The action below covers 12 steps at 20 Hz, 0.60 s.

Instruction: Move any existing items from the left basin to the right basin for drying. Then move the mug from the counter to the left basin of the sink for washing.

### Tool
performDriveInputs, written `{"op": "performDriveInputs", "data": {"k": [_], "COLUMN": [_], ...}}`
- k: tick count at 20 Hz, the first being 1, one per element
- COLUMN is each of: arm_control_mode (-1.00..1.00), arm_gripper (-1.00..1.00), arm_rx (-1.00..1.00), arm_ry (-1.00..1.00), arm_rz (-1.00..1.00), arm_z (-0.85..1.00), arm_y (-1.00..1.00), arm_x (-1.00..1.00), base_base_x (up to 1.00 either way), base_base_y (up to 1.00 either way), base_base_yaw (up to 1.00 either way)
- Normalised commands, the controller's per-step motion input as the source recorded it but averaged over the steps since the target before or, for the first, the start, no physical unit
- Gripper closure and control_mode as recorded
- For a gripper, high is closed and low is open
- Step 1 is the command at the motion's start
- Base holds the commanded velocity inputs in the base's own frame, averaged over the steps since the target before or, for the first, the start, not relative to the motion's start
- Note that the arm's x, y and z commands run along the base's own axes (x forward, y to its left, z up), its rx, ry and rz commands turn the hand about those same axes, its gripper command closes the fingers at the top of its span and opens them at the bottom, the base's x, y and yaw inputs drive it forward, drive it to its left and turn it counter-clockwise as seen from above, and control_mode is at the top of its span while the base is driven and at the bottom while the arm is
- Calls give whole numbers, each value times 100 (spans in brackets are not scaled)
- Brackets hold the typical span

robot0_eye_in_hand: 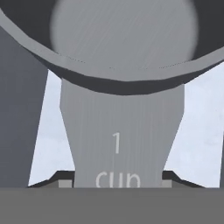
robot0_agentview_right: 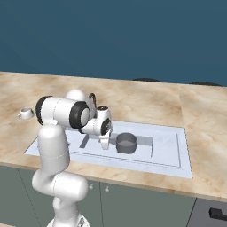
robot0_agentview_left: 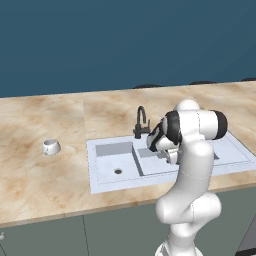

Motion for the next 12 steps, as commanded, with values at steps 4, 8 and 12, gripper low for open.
{"op": "performDriveInputs", "data": {"k": [4,8,12], "arm_control_mode": [-100,-100,-100], "arm_gripper": [-100,-100,-100], "arm_rx": [3,1,0], "arm_ry": [0,0,-1], "arm_rz": [1,0,0], "arm_z": [-5,1,19], "arm_y": [0,0,0], "arm_x": [10,3,0], "base_base_x": [0,0,0], "base_base_y": [0,0,0], "base_base_yaw": [0,0,0]}}
